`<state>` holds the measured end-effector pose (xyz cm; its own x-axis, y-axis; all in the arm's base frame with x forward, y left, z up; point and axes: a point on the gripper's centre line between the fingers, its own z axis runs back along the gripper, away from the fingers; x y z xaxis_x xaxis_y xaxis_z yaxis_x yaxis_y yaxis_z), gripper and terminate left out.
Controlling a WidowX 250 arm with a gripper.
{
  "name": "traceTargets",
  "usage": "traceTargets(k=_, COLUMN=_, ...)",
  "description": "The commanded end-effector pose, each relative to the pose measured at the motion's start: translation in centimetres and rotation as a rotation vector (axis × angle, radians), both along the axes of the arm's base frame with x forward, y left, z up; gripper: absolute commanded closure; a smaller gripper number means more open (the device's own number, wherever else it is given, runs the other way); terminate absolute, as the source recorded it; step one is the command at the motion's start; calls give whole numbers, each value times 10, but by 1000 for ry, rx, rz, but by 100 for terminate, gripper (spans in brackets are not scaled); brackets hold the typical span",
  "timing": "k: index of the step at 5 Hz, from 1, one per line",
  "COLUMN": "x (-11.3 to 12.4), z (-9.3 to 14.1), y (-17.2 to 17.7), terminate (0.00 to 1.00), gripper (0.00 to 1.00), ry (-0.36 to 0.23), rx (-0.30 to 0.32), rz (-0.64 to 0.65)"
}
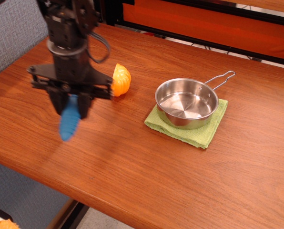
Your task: Move spoon to lower left of orange.
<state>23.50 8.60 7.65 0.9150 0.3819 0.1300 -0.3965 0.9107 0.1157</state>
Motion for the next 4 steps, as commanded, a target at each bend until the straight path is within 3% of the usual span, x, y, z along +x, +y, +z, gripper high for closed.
traceTargets(k=1, x=1, z=-9, y=66, terminate=0, gripper=100, ry=-25, rx=9, rz=32)
traceTargets(k=4, x=15, z=-53, y=112, terminate=0, gripper=100, ry=-83, rx=20, rz=153)
